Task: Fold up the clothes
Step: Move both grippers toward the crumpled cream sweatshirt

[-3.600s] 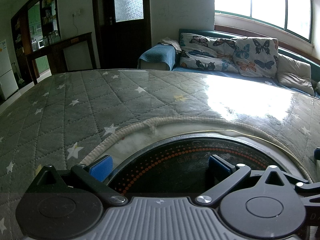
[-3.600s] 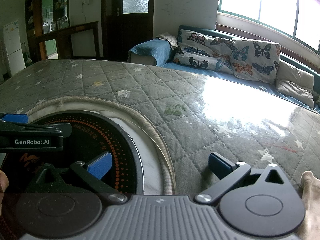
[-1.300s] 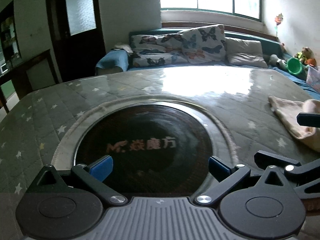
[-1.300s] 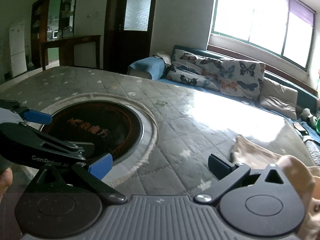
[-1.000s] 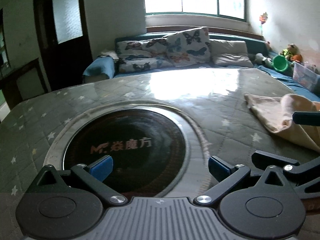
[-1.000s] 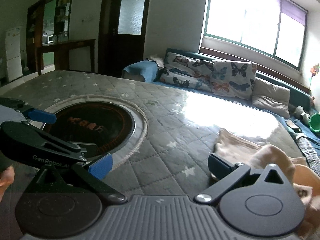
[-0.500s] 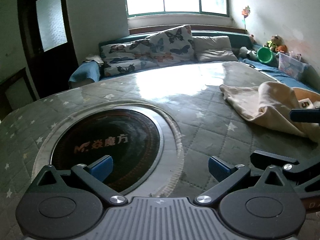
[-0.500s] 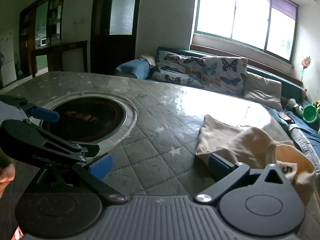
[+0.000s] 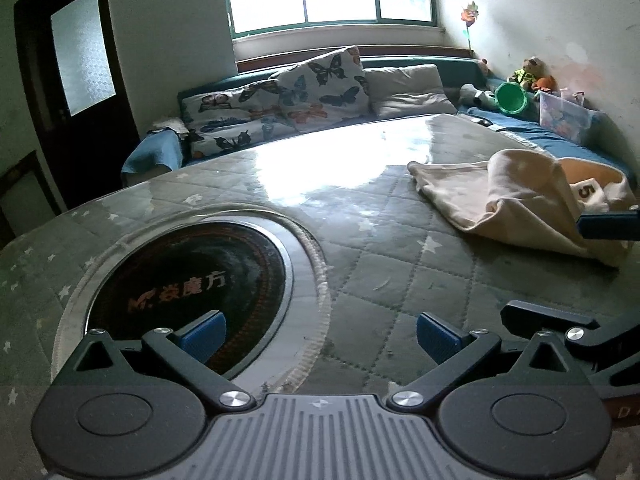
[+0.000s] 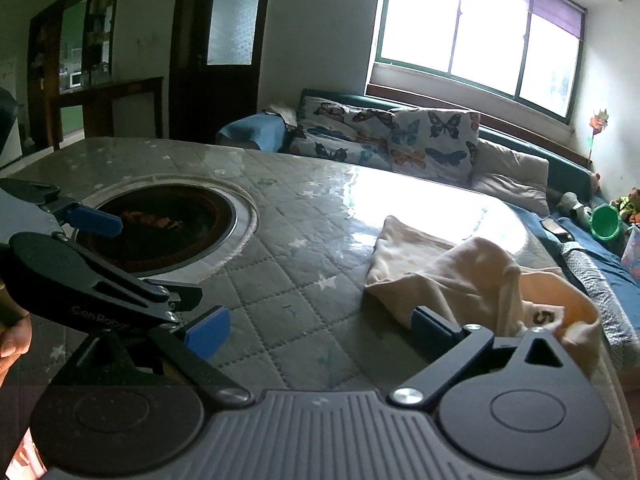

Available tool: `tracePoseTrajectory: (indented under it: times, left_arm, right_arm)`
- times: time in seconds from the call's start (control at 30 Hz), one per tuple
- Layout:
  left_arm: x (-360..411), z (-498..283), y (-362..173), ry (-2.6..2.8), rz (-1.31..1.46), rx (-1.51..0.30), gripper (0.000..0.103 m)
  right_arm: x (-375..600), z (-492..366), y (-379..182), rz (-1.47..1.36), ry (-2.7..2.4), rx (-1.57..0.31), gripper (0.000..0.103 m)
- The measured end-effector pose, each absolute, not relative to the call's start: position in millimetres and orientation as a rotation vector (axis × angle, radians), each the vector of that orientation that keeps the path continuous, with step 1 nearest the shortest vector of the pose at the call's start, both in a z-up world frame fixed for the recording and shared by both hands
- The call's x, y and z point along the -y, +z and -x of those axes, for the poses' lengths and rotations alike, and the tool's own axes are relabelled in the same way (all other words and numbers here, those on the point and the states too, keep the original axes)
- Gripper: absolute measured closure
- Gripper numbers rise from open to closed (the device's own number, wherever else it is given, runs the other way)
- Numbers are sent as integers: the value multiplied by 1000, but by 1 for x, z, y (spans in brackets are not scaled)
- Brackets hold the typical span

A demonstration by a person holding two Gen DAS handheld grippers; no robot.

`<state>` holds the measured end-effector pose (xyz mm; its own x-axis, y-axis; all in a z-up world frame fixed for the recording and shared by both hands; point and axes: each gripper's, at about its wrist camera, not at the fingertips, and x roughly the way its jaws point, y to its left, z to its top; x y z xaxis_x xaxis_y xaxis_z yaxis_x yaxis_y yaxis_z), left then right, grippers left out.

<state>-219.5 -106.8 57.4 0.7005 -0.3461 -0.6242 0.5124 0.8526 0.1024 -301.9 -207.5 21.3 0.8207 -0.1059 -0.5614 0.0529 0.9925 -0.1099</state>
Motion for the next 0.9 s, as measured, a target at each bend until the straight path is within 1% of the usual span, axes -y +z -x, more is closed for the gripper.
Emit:
tracePoseTrajectory:
  times: [0.27,0.9]
  left_arm:
    - [108,225,61,-539,-281,-618,0]
    - [125,228,49,-550,-329,-639,0]
  right_arm:
    - [204,319,28,91,-124,-589,5]
    - [219,333,15,46,-137,-597,5]
